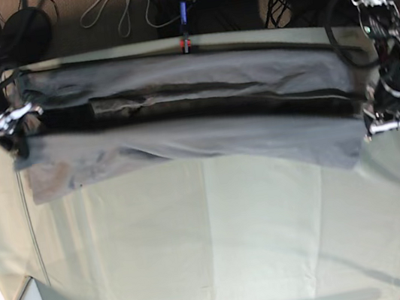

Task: Layout the t-shirt on the table in an organized manner, then fold the t-shirt properly
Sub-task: 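Pull the strip ends apart with both grippers to straighten it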

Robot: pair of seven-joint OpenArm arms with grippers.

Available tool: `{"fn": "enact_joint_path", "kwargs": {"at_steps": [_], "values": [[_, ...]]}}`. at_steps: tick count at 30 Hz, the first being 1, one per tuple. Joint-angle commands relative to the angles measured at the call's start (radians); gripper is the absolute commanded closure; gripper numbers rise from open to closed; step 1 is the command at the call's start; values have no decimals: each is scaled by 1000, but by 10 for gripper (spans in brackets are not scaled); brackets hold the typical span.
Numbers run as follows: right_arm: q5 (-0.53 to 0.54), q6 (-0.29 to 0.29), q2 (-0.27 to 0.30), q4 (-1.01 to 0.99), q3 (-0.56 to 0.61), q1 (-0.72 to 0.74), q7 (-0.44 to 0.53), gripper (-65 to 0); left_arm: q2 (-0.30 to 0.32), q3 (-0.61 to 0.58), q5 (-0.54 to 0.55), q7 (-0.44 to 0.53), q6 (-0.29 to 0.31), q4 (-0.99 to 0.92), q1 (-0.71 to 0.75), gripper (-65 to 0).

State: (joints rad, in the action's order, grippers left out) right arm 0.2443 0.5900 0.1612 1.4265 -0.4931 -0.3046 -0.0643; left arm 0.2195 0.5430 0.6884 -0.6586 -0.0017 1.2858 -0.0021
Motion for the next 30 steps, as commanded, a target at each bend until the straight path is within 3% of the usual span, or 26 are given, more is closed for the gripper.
{"fn": "enact_joint_path", "kwargs": {"at_steps": [1,7,13,16,30], "values": [[19,-2,18,15,-8,-12,30,0,16,24,17,23,1,19,0,0],[19,8,-24,46,-23,-69,51,0,-33,125,77,23,1,15,70,0],[13,108,-127,130,-37,-173,237,0,-53,162,77,23,1,5,89,0],[13,108,-150,132,-34,-201,294,0,-56,162,78,23,1,5,92,0],[11,108,-137,0,-36,-207,315,0,-70,159,78,23,1,5,130,0]]}}
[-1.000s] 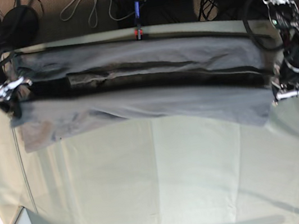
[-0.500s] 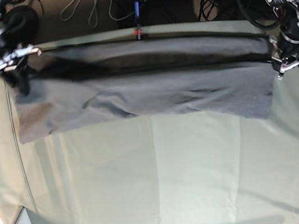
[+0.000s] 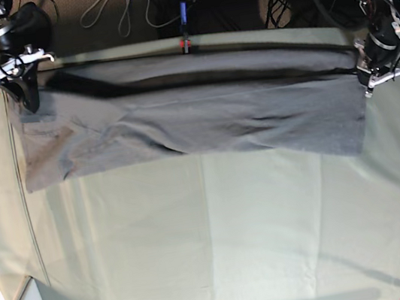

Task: Layout the t-shirt on the table in an organized manner, then fold the t-shirt properly
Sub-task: 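Pull the strip ends apart with both grippers to straighten it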

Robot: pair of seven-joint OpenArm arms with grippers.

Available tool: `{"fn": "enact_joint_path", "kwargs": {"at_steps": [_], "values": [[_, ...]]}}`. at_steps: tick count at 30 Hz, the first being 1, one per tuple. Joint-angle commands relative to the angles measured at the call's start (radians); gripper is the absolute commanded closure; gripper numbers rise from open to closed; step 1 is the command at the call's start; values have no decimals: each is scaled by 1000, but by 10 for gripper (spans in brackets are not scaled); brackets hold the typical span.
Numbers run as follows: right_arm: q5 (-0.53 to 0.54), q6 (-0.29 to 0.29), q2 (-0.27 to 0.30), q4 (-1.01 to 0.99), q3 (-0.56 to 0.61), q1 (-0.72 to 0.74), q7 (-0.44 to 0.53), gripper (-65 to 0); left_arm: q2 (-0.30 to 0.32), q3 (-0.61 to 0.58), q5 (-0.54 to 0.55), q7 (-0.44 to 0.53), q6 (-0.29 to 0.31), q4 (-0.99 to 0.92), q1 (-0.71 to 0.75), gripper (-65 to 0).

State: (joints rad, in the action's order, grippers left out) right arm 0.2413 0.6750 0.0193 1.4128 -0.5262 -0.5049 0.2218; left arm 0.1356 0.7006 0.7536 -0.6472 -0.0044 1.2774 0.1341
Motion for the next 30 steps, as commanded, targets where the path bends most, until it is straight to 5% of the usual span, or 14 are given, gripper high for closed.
{"fn": "enact_joint_path", "kwargs": {"at_steps": [1,18,30], "values": [[14,23,5,15,-1,-8,29,0,14,1,13,11,4,14,-4,0],[14,23,8,95,97,-91,29,0,-20,1,8,11,4,12,-14,0],[13,23,35,-22,99,-59,18,-27,-15,0,11,-1,4,12,-12,-5]]}}
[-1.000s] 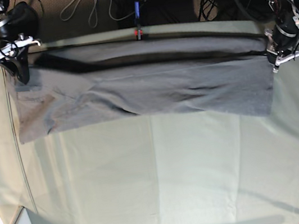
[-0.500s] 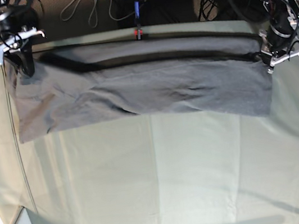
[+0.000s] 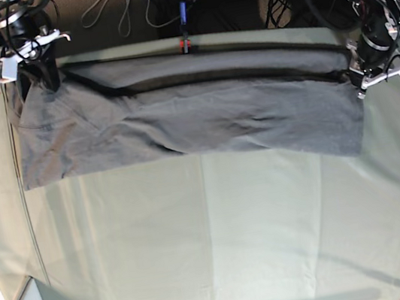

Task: Layout the t-shirt on the table in an organized manner, then fold the t-shirt properly
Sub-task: 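Pull the strip ends apart with both grippers to straighten it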

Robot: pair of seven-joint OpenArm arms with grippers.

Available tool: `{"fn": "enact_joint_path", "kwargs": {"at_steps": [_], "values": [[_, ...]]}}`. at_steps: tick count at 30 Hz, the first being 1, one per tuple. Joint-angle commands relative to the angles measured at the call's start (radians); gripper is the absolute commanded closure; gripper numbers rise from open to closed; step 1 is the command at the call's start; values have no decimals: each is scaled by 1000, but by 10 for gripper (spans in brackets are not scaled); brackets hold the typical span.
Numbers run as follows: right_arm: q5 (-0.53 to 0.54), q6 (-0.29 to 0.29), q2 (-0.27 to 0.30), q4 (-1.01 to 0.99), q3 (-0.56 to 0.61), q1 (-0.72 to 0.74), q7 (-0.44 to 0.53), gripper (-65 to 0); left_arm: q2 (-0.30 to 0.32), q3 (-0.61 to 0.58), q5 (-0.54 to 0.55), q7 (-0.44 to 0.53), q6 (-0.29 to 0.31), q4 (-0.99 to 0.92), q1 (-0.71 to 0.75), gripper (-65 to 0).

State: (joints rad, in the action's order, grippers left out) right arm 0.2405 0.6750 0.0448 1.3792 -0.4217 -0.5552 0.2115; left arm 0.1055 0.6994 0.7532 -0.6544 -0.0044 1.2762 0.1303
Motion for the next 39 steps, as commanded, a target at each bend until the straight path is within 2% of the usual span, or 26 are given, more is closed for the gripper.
{"fn": "enact_joint_path", "kwargs": {"at_steps": [1,4,8,10,12,22,33,39], "values": [[13,23,13,13,-6,-12,29,-57,15,1,12,6,4,13,-7,-25],[13,23,13,19,-9,-18,36,-159,15,1,13,5,4,15,-1,-131],[13,23,14,21,-13,-19,36,-252,15,1,13,-28,4,29,19,-297],[15,23,22,21,-22,-29,36,-281,18,7,15,-54,4,50,27,-360],[16,23,23,21,-33,-32,38,-291,18,10,15,-66,4,86,41,-390],[16,23,23,21,-27,-29,38,-291,20,10,12,-60,2,179,58,-398],[16,23,22,21,-27,-13,33,-291,76,-1,6,-60,2,-7,-47,-398],[16,23,22,21,-27,-9,29,-291,107,-109,6,-46,2,-69,-68,-396]]}}
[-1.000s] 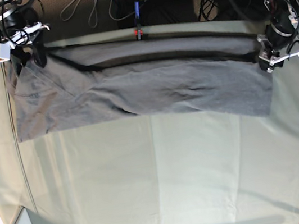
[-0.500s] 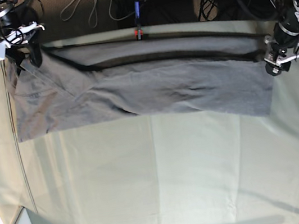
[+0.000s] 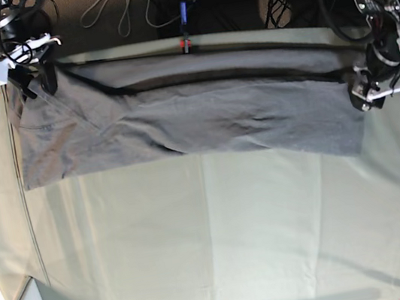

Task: Layout the t-shirt on the table in an organized manner, then fold the t-shirt properly
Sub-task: 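Pull the strip ends apart with both grippers to straighten it, then carry the strip end with the left gripper toward the right gripper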

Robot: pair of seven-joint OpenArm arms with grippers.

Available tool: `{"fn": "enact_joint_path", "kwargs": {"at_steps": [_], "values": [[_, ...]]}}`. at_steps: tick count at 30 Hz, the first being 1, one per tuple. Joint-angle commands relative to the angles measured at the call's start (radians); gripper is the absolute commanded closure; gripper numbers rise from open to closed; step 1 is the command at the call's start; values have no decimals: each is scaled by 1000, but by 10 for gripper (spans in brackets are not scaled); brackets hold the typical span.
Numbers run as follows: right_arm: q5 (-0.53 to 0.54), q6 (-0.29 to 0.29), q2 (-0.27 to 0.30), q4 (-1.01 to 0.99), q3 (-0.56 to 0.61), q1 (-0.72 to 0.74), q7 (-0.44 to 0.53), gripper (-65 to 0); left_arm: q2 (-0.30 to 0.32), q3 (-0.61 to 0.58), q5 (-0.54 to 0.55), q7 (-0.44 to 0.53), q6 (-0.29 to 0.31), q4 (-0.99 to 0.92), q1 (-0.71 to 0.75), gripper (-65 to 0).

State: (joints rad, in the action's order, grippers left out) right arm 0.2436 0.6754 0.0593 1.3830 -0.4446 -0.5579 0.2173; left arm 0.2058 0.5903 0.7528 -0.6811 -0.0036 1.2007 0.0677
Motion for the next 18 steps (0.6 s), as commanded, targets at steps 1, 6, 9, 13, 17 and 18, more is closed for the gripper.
{"fn": "enact_joint_path", "kwargs": {"at_steps": [1,6,9,13,17,18], "values": [[13,23,7,17,-4,-6,23,-291,7,-10,6,-2,1,0,-4,-395],[13,23,7,17,-4,-6,23,-291,33,-92,6,57,1,-69,1,-363],[13,23,10,17,-4,-4,23,-291,51,-148,6,57,1,-101,-3,-230],[12,23,9,17,-4,11,21,-291,51,-165,6,57,1,-106,1,-74],[12,23,7,17,-3,14,21,-291,51,-166,6,47,1,-95,4,0],[12,23,7,17,-3,14,21,-291,50,-166,6,47,1,-86,5,-4]]}}
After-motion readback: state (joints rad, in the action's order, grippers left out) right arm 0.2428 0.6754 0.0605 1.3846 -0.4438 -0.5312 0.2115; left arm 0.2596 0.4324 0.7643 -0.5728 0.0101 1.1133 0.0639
